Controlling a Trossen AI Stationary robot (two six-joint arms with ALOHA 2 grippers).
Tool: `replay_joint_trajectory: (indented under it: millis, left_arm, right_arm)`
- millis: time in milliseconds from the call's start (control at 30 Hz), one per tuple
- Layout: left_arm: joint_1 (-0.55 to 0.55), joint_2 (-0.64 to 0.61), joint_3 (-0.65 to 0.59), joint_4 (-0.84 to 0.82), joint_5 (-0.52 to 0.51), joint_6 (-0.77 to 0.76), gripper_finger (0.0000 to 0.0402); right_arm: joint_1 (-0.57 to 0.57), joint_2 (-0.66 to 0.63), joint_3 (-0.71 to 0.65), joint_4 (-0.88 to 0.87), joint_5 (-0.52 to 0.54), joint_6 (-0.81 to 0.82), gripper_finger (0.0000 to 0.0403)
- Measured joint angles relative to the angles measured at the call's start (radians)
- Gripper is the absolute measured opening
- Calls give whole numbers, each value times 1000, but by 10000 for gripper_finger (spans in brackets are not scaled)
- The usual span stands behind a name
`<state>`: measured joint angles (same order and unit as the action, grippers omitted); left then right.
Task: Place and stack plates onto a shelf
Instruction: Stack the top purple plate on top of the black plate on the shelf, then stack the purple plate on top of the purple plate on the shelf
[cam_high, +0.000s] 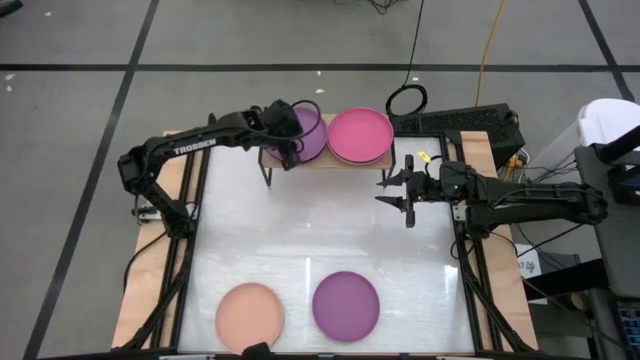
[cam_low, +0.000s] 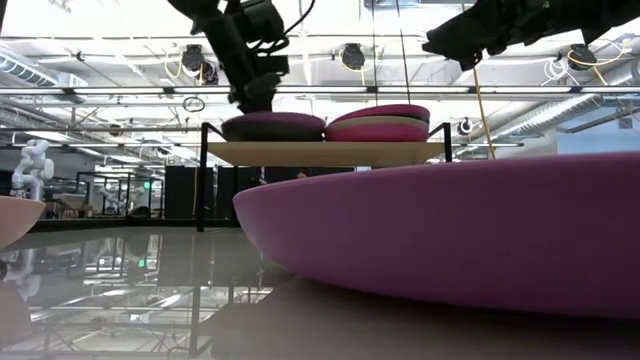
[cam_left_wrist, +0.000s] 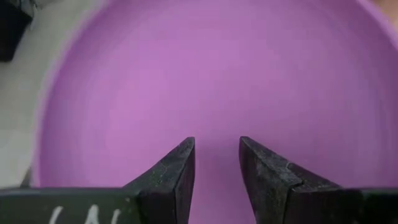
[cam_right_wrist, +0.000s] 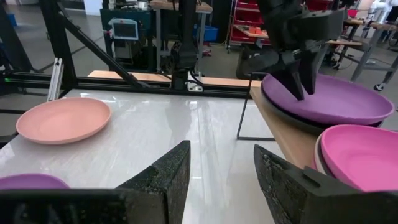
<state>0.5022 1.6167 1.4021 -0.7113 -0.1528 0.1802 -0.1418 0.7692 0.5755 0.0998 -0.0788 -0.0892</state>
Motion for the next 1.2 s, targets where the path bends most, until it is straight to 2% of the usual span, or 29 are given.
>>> replay_joint_trajectory:
  millis: [333,533,767,933,1067,1200]
  left_arm:
    - [0,-3,-36,-11,-2,-19,131]
    - [-8,-60,-6,33,-2,-6,131]
    - [-29,-213,9,82,4,-22,131]
    - [-92,-351,-2,170,50,-35,131]
    - [-170,-448,-68,295,52,-25,131]
    - [-248,-527,-208,444,49,-23,131]
  right_arm:
    - [0,0,0,0,0,7,157]
    - [0,0,0,0,0,7,157]
    - [0,0,0,0,0,4,157]
    - [0,0,0,-9,0,5,157]
    - [0,0,0,-11,0,6,157]
    - [0,0,0,-14,0,17,157]
